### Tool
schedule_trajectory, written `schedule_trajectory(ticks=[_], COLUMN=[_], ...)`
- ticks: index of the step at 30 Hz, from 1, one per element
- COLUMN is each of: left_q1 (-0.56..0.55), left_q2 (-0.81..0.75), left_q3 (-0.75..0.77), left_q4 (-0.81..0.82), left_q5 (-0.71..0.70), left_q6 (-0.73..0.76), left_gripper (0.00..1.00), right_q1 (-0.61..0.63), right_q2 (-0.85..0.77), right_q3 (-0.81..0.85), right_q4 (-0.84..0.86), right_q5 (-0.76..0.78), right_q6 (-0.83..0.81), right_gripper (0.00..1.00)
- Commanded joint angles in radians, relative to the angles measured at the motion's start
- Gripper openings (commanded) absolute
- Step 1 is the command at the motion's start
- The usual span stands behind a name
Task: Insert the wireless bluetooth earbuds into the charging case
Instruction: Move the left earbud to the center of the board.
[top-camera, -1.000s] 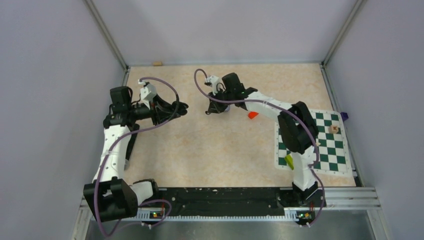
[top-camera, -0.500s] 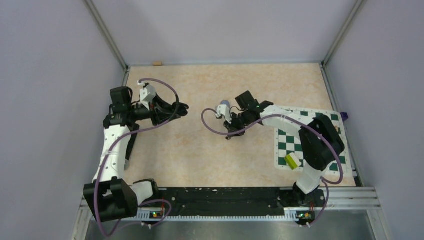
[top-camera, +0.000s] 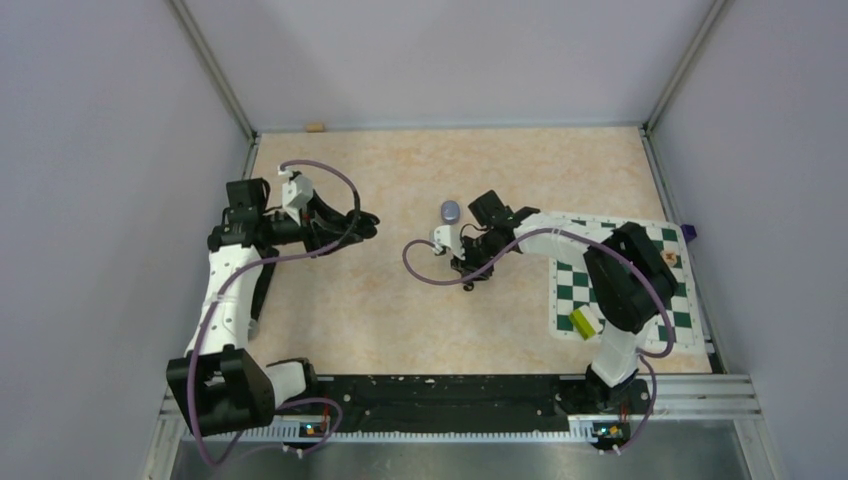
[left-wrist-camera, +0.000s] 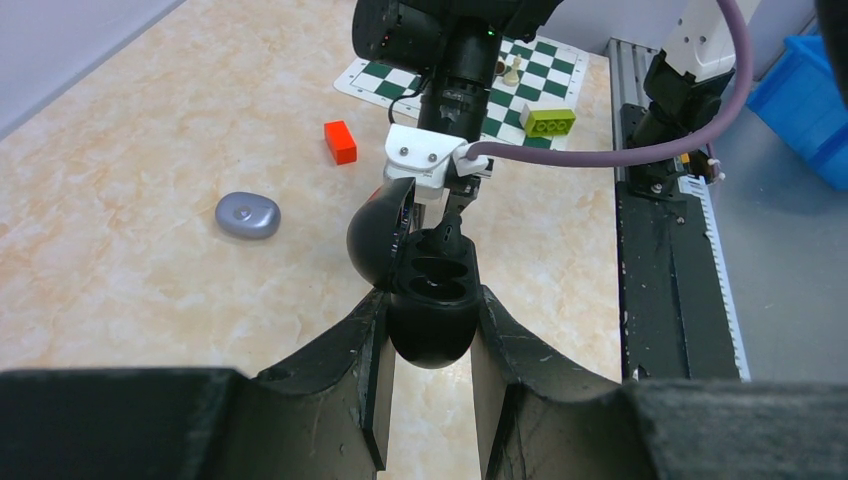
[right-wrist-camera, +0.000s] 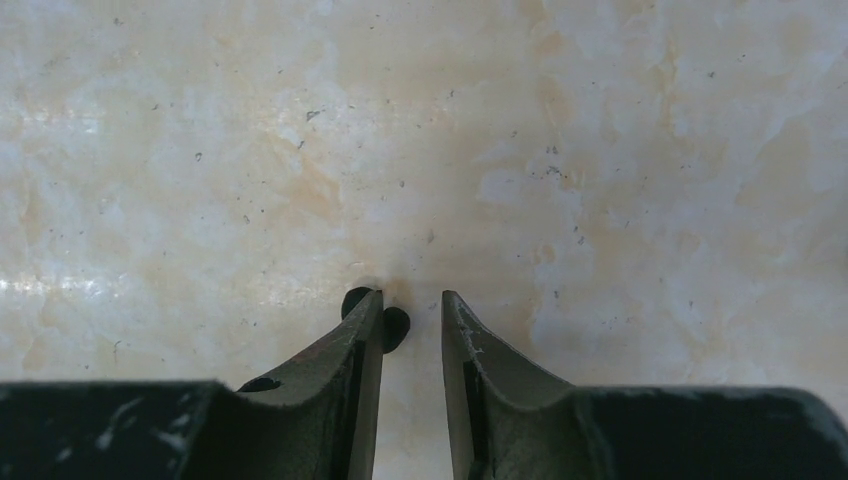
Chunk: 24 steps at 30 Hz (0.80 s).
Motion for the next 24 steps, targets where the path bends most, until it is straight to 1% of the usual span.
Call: schedule_trajectory(ticks=[1,4,6,8,10,12,15,17,21,24], left_q1=[0.002,0.002,0.002,0.002,0.002,0.002,0.001,0.002,0.002,0.002], left_q2=[0.019,0.036,0.051,0.063,0.075,0.087,0.102,0.114,0.135,0.155], left_q3=[0.06,0.086,0.11,0.128,0.141,0.154,0.17,0.184,0.215,0.237], left_q4=[-0.111,-0.214,-0.279,-0.344,-0.397,-0.44,-0.5,-0.547,-0.65,-0.691], left_q5=[0.048,0.054,0.057,0.057,0.06,0.062,0.064,0.062,0.057,0.053], left_q6=[0.131,0.219,0.278,0.341,0.394,0.439,0.505,0.556,0.644,0.667], left_gripper=[0.0,0.0,0.0,0.0,0.0,0.0,0.0,0.0,0.0,0.0], right_q1=[-0.004,-0.005,-0.014,-0.05,-0.107,-0.163,-0.237,-0.261,-0.265,-0.264], right_q2=[0.011,-0.015,-0.045,-0.084,-0.107,-0.105,-0.091,-0.086,-0.071,-0.049], right_q3=[0.0,0.005,0.016,0.022,0.034,0.045,0.021,-0.019,-0.095,-0.11], right_q4=[0.076,0.099,0.11,0.111,0.111,0.101,0.066,0.056,0.063,0.073], right_q5=[0.009,0.031,0.049,0.004,-0.066,-0.1,-0.162,-0.199,-0.246,-0.259], right_q6=[0.0,0.047,0.12,0.203,0.319,0.431,0.524,0.544,0.552,0.564], right_gripper=[0.3,0.38,0.43,0.45,0.46,0.46,0.45,0.44,0.43,0.41])
